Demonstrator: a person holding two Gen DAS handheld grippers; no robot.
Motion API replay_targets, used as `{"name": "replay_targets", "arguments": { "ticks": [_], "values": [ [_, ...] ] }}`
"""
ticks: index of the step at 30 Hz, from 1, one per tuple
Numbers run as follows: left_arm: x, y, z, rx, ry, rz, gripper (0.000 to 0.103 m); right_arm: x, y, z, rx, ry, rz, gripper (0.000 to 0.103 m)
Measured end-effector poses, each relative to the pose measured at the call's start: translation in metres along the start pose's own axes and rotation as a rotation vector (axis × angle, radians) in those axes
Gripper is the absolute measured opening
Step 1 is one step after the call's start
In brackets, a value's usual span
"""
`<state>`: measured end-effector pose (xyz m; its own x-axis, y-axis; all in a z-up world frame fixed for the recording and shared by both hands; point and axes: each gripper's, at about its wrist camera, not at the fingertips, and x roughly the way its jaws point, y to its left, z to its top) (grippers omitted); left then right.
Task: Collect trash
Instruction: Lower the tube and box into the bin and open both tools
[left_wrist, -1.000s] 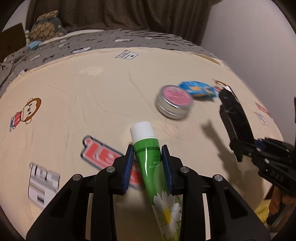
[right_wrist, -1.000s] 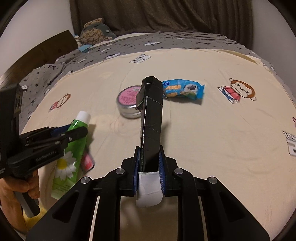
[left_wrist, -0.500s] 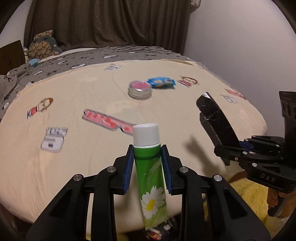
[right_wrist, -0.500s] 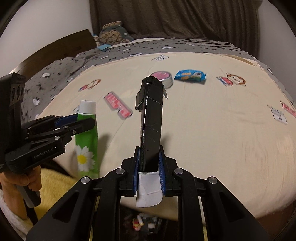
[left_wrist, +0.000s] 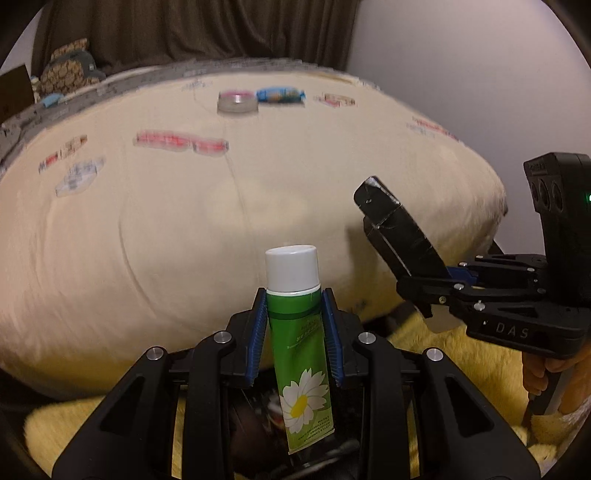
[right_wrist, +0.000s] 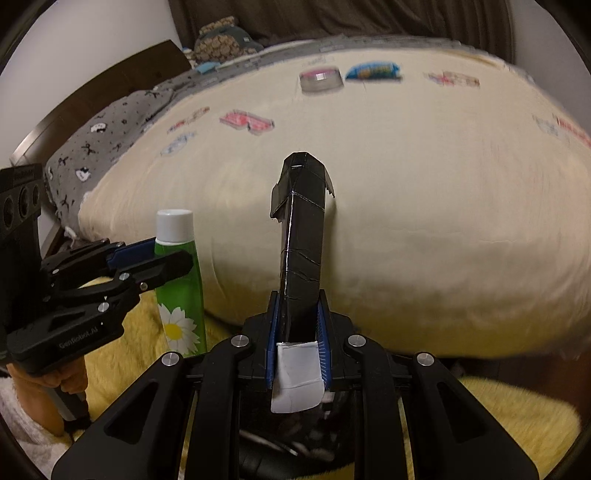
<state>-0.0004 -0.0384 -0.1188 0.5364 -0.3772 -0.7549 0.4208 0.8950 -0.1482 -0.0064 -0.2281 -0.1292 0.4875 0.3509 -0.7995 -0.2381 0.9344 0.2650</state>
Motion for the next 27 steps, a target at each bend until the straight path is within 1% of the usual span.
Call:
{"name": "replay_targets", "arguments": {
  "ticks": [3,7,15,19,22,27],
  "values": [
    [0.010,0.001,-0.019,-0.020,0.042,-0.010,0.027,0.004,0.000,-0.017,0.010,0.021,-0.007,0.019],
    [0.020,0.000,-0.041,-0.016,0.084,0.006,0.027,0.011,0.005,-0.034,-0.003,0.061,-0.020,0.019],
    [0.047,0.002,-0.069,-0.029,0.167,-0.006,0.027,0.040,0.009,-0.049,-0.008,0.157,-0.028,0.019],
    [0.057,0.007,-0.076,-0.043,0.188,-0.012,0.027,0.055,0.004,-0.054,0.018,0.210,-0.022,0.020],
    [0.060,0.011,-0.078,-0.051,0.190,-0.013,0.028,0.058,0.000,-0.055,0.030,0.225,-0.023,0.021],
    [0.066,0.008,-0.078,-0.038,0.206,-0.020,0.028,0.062,-0.001,-0.058,0.036,0.252,-0.033,0.026]
  ]
}}
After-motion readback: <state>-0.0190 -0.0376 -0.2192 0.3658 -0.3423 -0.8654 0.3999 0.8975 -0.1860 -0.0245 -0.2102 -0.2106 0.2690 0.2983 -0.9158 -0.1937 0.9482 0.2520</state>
